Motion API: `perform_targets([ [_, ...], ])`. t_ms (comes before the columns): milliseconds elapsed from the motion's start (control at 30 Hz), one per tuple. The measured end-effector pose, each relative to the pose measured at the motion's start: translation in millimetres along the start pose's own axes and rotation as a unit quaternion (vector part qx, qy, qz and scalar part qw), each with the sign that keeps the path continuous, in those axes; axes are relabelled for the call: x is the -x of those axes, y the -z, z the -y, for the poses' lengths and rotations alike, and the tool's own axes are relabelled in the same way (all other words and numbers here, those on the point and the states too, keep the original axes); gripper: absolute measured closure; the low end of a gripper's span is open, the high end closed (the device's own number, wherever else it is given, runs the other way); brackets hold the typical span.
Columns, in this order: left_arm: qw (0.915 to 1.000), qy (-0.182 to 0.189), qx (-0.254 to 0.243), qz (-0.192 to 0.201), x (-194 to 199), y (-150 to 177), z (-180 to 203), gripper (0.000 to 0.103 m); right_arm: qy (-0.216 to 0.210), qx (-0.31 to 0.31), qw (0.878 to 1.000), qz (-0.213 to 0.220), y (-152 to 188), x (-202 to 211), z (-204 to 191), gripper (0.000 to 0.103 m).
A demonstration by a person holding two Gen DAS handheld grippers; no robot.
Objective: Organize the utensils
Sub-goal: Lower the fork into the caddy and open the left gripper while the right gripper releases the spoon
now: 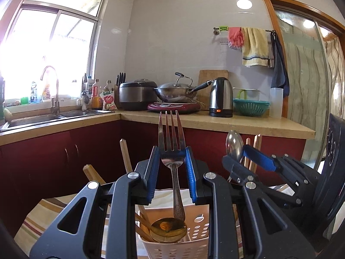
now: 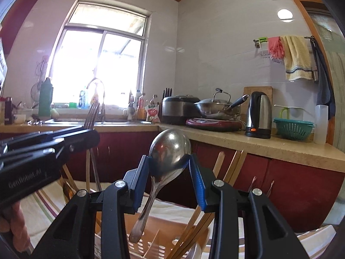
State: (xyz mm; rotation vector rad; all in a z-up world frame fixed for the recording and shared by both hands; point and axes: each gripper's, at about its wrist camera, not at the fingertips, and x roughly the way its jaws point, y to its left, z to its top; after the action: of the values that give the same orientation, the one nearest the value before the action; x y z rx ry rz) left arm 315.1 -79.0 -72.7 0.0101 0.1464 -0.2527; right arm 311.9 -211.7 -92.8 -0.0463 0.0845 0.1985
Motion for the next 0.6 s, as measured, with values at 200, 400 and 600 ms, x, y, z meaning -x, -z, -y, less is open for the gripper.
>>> perform_targets([
  [200,0.9999,-0.003,-0.012,-0.011,-5,12,1,0.079,-0.007,-0.001,1.000,-0.013,10,-6,2,0.064],
  [400,0.9994,-0.006,-0.015,-0.030,-12,23,-2,0.079,-0.012,0.017,0.999,-0.027,20,-9,-4,0.064],
  [600,0.9991,-0.009,-0.013,-0.039,-16,31,-4,0.079,-0.018,0.022,0.998,-0.048,26,-14,-7,0.064],
])
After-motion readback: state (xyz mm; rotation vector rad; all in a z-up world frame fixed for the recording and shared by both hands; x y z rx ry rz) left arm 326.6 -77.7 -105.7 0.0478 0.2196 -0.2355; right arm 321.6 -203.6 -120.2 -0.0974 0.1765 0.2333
